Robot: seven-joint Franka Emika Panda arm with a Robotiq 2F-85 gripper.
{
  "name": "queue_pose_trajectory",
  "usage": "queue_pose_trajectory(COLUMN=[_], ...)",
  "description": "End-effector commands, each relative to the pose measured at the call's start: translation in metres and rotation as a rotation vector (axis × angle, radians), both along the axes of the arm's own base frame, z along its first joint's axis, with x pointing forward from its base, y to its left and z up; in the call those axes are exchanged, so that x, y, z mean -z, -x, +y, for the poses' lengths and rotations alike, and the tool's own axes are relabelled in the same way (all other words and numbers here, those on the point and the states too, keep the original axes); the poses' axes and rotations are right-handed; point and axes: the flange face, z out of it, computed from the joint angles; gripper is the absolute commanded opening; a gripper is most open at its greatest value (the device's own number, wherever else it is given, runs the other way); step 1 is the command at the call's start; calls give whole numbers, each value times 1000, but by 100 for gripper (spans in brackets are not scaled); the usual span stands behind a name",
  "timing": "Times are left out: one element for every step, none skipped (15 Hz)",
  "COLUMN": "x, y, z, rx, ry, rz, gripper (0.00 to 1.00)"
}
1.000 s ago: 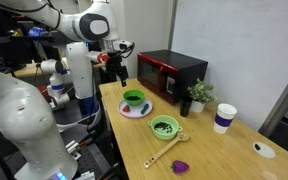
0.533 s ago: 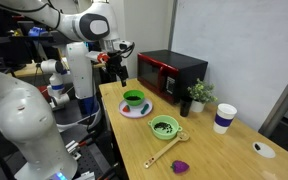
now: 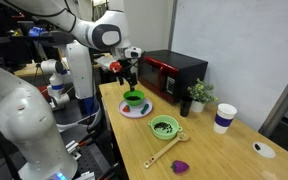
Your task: Remove the green object from the plate and put it on the table.
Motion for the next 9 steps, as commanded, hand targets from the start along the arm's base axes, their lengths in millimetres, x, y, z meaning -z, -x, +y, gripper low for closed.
queue_pose_trajectory(x=[35,44,54,62,73,80,89,96,103], y=[-32,-37,-43,-47,-51,-56,-60,-66,-72], z=[-34,-42,-49,-55,-61,-64,-68,-68,-68], rx=[-23,-28,-35,-41,-48,-54,-61,-69,-82], ry=[-123,-152,-177,-203,-228,-252,-275,-289,-304], rz=[2,5,13,18,25,39,47,58,66], gripper=[100,100,100,100,100,100,100,100,100])
